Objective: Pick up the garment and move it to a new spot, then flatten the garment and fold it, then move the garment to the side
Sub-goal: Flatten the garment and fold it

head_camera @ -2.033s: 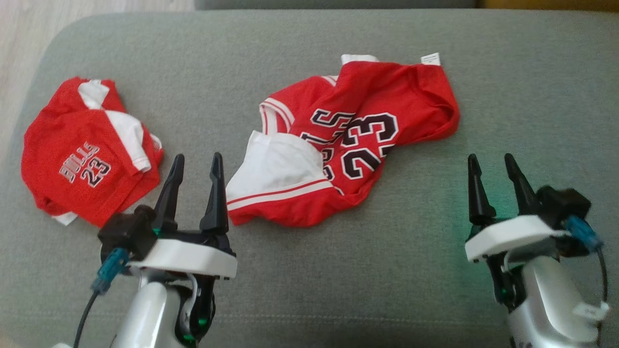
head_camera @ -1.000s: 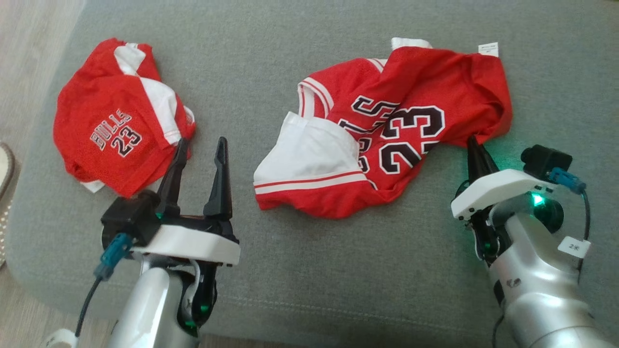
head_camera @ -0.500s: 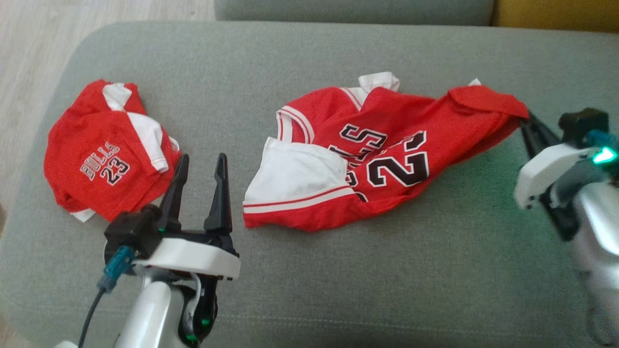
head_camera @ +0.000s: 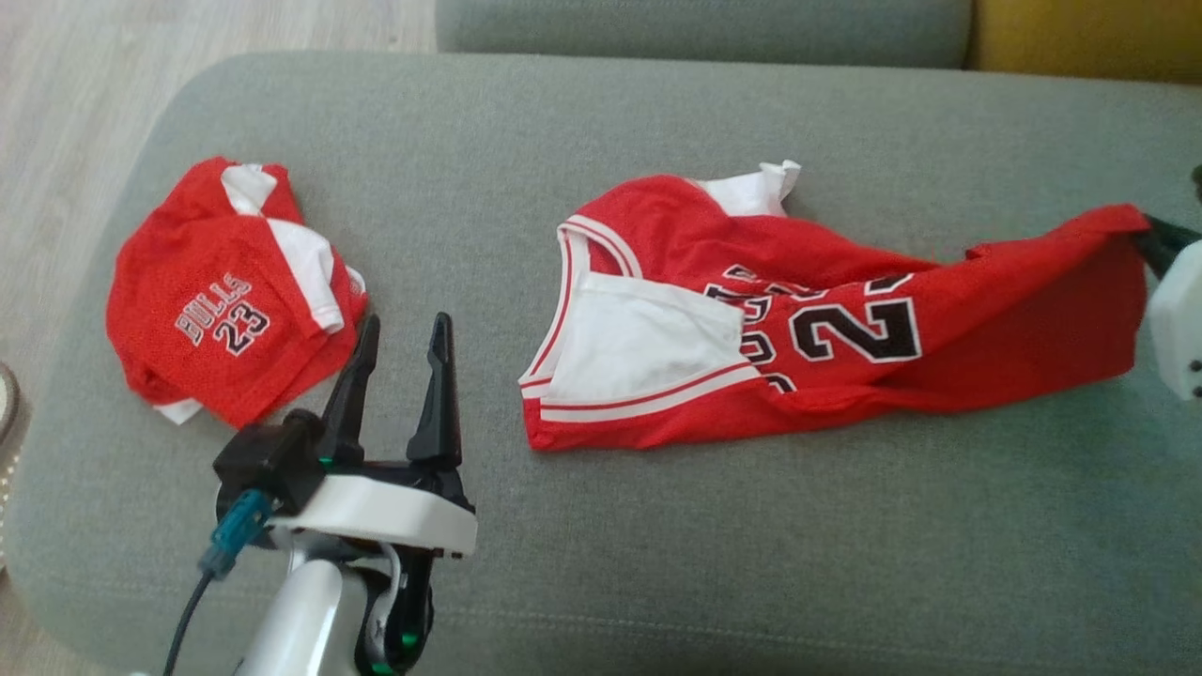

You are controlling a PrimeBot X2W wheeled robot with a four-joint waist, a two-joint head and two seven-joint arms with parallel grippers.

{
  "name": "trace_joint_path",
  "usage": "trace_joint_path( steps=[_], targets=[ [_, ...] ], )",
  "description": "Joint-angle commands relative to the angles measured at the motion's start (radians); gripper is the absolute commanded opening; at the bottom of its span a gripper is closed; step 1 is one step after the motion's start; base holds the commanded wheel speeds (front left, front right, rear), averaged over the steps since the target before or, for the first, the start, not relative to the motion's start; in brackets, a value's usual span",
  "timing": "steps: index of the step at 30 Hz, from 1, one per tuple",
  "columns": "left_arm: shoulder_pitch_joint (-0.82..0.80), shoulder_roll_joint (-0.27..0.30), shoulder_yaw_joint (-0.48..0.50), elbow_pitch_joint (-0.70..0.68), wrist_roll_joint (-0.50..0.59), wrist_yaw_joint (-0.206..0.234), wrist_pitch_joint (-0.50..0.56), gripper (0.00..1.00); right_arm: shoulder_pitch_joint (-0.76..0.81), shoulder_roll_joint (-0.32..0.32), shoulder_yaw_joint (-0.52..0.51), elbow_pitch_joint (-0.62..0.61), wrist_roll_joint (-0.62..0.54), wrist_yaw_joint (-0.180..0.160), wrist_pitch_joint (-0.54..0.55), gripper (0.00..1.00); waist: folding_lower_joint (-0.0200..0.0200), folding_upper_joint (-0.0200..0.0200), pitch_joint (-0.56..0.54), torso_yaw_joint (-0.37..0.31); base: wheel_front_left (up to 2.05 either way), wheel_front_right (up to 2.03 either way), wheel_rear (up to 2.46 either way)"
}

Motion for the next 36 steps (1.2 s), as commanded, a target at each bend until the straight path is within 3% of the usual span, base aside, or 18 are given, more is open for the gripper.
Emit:
trace_joint_path(
  steps=[1, 6, 13, 14, 15, 20, 25, 31, 36],
  targets=[
    [-0.043, 0.007, 0.026, -0.041, -0.002, 0.000, -0.005, 1.00, -0.018, -0.050, -0.016, -0.046, -0.006, 0.007, 0.009, 0.00, 0.0000, 0.0000, 0.036, 0.015, 0.00, 0.00, 0.00],
    [-0.079, 0.007, 0.015, -0.042, -0.001, -0.011, -0.005, 1.00, -0.058, -0.043, -0.036, -0.002, -0.031, 0.007, -0.005, 0.00, 0.0000, 0.0000, 0.098, 0.043, 0.00, 0.00, 0.00],
    [-0.133, 0.007, -0.003, -0.037, -0.001, -0.021, -0.005, 1.00, -0.147, 0.019, -0.094, 0.231, -0.121, 0.007, -0.131, 0.00, 0.0000, 0.0000, 0.176, 0.094, 0.00, 0.00, 0.00],
    [-0.136, 0.007, -0.003, -0.036, -0.001, -0.021, -0.005, 1.00, -0.154, 0.036, -0.100, 0.268, -0.131, 0.007, -0.149, 0.45, 0.0000, 0.0000, 0.180, 0.097, 0.00, 0.00, 0.00],
    [-0.139, 0.007, -0.003, -0.034, -0.001, -0.022, -0.005, 1.00, -0.160, 0.055, -0.106, 0.305, -0.137, 0.007, -0.163, 1.00, 0.0000, 0.0000, 0.182, 0.100, 0.00, 0.00, 0.00],
    [-0.140, 0.007, 0.008, -0.027, 0.005, -0.021, -0.005, 1.00, -0.184, 0.133, -0.138, 0.440, -0.186, 0.007, -0.248, 1.00, 0.0000, 0.0000, 0.173, 0.088, 0.00, 0.00, 0.00],
    [-0.133, 0.007, 0.031, -0.028, 0.017, -0.022, -0.005, 1.00, -0.196, 0.208, -0.180, 0.498, -0.244, 0.007, -0.345, 1.00, 0.0000, 0.0000, 0.134, 0.039, 0.00, 0.00, 0.00],
    [-0.122, 0.007, 0.058, -0.035, 0.027, -0.024, -0.005, 1.00, -0.173, 0.308, -0.284, 0.475, -0.281, 0.007, -0.484, 1.00, 0.0000, 0.0000, 0.078, -0.029, 0.00, 0.00, 0.00],
    [-0.097, 0.007, 0.072, -0.046, 0.008, -0.017, -0.005, 1.00, -0.077, 0.418, -0.389, 0.378, -0.247, 0.007, -0.589, 1.00, 0.0000, 0.0000, 0.034, -0.075, 0.00, 0.00, 0.00]
  ],
)
